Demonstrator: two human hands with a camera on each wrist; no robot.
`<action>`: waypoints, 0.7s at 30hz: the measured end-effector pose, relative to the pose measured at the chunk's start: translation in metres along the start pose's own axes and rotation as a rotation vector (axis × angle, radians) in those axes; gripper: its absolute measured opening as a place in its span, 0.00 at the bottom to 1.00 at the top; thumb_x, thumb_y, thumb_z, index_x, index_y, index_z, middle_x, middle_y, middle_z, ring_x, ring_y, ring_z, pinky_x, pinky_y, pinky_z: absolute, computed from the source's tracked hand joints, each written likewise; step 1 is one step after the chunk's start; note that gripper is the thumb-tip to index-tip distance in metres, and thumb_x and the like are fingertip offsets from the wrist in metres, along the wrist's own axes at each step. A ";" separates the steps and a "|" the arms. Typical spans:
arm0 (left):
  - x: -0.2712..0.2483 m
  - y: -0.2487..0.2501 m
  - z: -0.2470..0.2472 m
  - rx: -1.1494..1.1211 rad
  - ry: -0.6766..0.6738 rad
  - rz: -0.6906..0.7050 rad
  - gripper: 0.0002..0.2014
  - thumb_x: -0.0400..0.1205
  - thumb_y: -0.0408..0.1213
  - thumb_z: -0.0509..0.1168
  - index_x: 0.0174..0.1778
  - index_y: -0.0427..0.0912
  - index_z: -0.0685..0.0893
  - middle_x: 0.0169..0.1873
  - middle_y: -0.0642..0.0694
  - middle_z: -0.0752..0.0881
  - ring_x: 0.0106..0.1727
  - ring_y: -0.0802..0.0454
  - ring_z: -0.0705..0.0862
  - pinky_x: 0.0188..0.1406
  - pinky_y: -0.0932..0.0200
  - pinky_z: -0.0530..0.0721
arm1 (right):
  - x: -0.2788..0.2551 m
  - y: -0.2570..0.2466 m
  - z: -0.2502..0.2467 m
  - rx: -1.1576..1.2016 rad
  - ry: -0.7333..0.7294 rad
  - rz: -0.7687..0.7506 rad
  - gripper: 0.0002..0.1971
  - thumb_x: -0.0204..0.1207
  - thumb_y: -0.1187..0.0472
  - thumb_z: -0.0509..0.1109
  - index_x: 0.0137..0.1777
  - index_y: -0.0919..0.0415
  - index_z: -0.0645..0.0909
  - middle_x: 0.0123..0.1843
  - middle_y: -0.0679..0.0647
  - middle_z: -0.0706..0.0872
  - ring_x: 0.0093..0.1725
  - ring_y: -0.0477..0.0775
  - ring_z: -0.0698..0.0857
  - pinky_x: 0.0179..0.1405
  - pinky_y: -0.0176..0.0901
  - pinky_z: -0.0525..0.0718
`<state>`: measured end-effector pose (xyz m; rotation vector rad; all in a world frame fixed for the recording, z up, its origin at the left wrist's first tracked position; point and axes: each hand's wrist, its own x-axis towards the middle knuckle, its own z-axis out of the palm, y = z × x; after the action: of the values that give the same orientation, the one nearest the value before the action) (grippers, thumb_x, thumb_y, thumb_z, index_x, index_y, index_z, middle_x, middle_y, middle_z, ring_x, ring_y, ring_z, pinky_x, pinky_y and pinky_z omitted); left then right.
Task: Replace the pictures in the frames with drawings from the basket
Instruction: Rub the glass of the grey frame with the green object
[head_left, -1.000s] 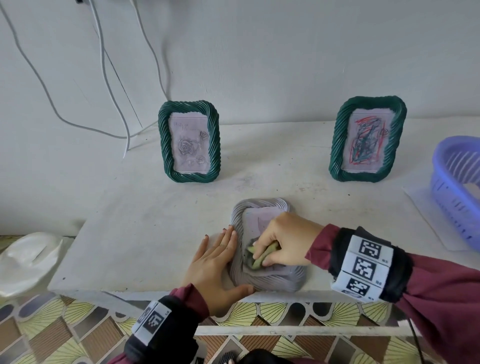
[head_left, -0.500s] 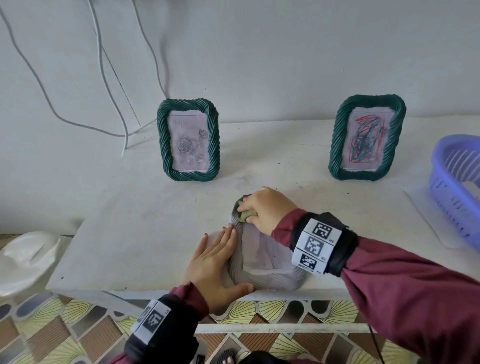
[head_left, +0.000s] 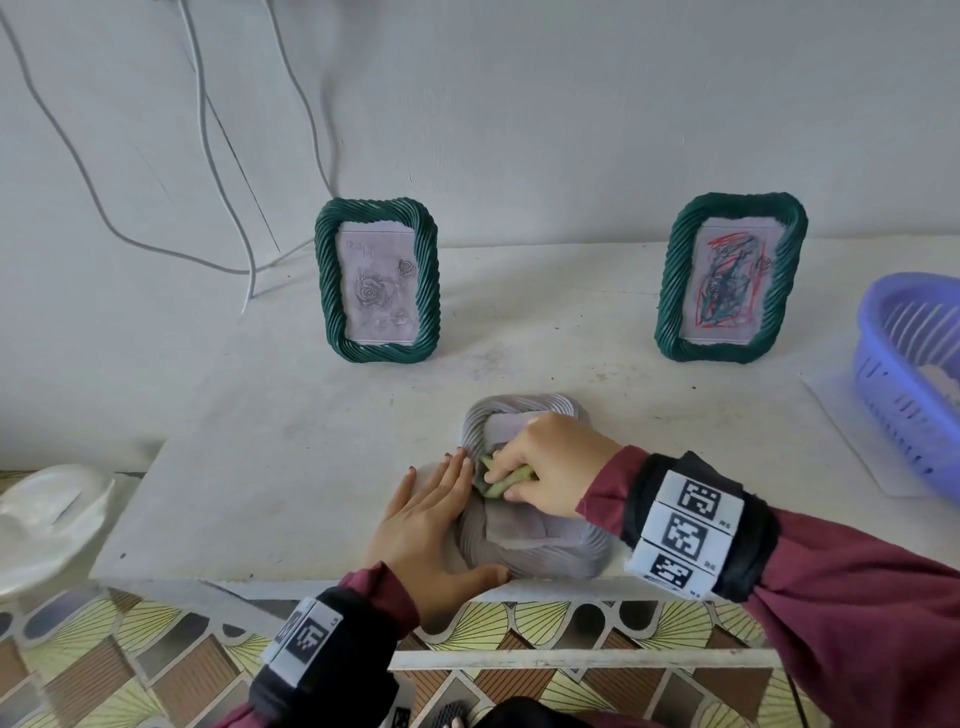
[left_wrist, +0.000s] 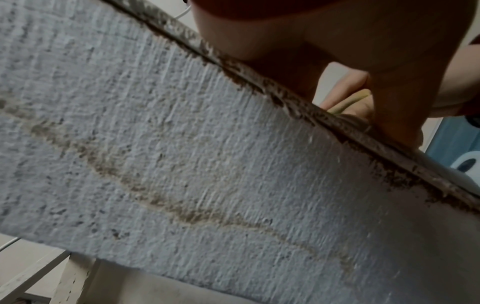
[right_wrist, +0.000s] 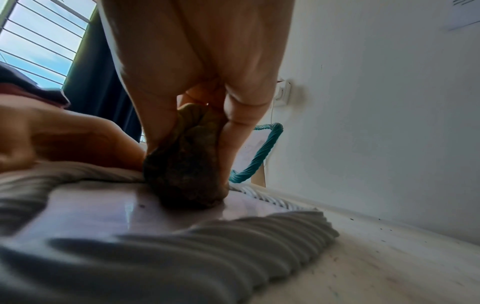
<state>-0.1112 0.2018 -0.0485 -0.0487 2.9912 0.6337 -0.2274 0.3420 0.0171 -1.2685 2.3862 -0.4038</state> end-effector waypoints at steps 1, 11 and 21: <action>0.000 0.000 0.000 0.002 0.002 -0.003 0.51 0.57 0.76 0.47 0.71 0.59 0.30 0.77 0.61 0.37 0.76 0.69 0.33 0.76 0.62 0.29 | -0.005 -0.001 0.000 0.019 -0.022 0.000 0.14 0.73 0.59 0.72 0.58 0.54 0.85 0.59 0.52 0.87 0.59 0.50 0.84 0.65 0.41 0.77; 0.000 0.000 0.000 0.025 0.001 0.000 0.52 0.57 0.76 0.46 0.72 0.57 0.30 0.77 0.59 0.37 0.76 0.68 0.33 0.76 0.61 0.28 | 0.007 0.007 -0.032 0.135 0.121 0.074 0.15 0.71 0.61 0.75 0.57 0.54 0.86 0.59 0.52 0.87 0.56 0.48 0.85 0.62 0.37 0.78; 0.000 -0.001 0.000 0.019 0.016 -0.008 0.52 0.57 0.77 0.46 0.72 0.58 0.31 0.76 0.61 0.36 0.77 0.67 0.35 0.74 0.64 0.27 | 0.019 -0.010 0.002 -0.069 0.144 0.101 0.13 0.77 0.56 0.68 0.61 0.54 0.84 0.61 0.53 0.86 0.63 0.55 0.80 0.66 0.47 0.74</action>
<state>-0.1107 0.2012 -0.0486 -0.0653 3.0098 0.6072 -0.2292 0.3210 0.0158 -1.1779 2.5934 -0.3968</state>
